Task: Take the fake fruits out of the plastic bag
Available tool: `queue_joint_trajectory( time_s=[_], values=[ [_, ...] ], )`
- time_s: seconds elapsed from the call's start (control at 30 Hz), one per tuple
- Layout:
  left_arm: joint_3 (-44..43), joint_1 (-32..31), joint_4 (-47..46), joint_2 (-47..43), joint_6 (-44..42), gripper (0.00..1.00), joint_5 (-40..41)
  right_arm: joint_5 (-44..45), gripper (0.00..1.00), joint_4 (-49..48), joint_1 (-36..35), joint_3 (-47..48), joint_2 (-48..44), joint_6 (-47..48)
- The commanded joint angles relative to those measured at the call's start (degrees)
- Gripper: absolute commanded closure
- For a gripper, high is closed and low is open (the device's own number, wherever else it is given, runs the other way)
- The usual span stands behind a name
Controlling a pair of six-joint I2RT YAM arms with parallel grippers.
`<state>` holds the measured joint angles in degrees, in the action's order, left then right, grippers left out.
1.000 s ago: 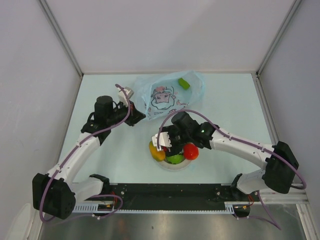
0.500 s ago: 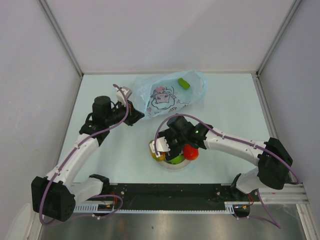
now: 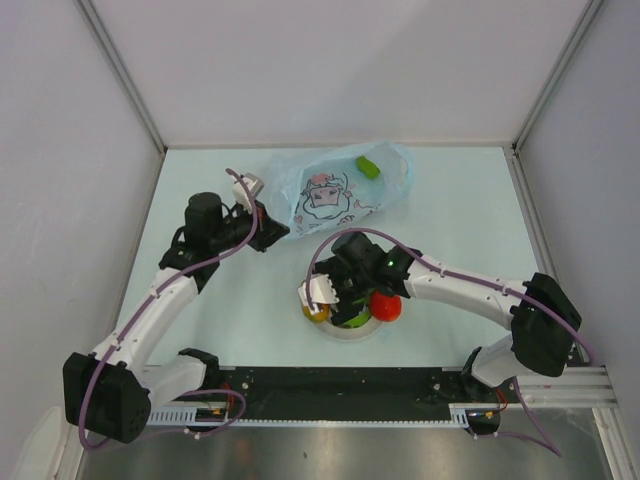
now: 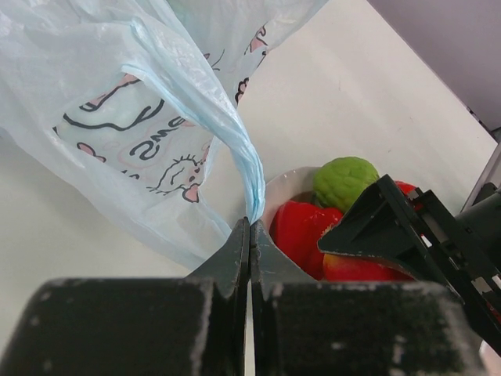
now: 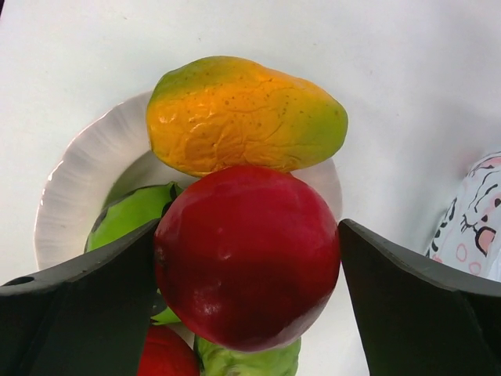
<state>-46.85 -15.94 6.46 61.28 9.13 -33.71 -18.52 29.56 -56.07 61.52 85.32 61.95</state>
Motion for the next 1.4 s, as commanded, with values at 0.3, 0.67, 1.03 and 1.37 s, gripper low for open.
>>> queue_joint_trajectory(
  time_s=[0.3, 0.67, 1.03, 1.37],
  values=[
    [0.71, 0.56, -3.12, -1.16, 1.25, 1.0, -1.88, -0.55, 0.05, 0.76, 0.44, 2.56, 1.69, -1.04],
    [0.36, 0.56, -2.86, -0.98, 1.07, 1.0, -1.71, -1.16, 0.08, 1.55, 1.14, 3.43, 1.61, -1.66],
    [0.09, 0.56, -3.29, -0.63, 1.6, 1.0, -2.06, -1.07, 0.07, 2.52, 1.23, 3.43, 0.81, -2.98],
    [-0.08, 0.56, -2.68, -1.42, 1.42, 1.0, -1.97, -1.16, 0.17, 2.52, 0.88, 3.43, -0.41, -2.89]
  ],
)
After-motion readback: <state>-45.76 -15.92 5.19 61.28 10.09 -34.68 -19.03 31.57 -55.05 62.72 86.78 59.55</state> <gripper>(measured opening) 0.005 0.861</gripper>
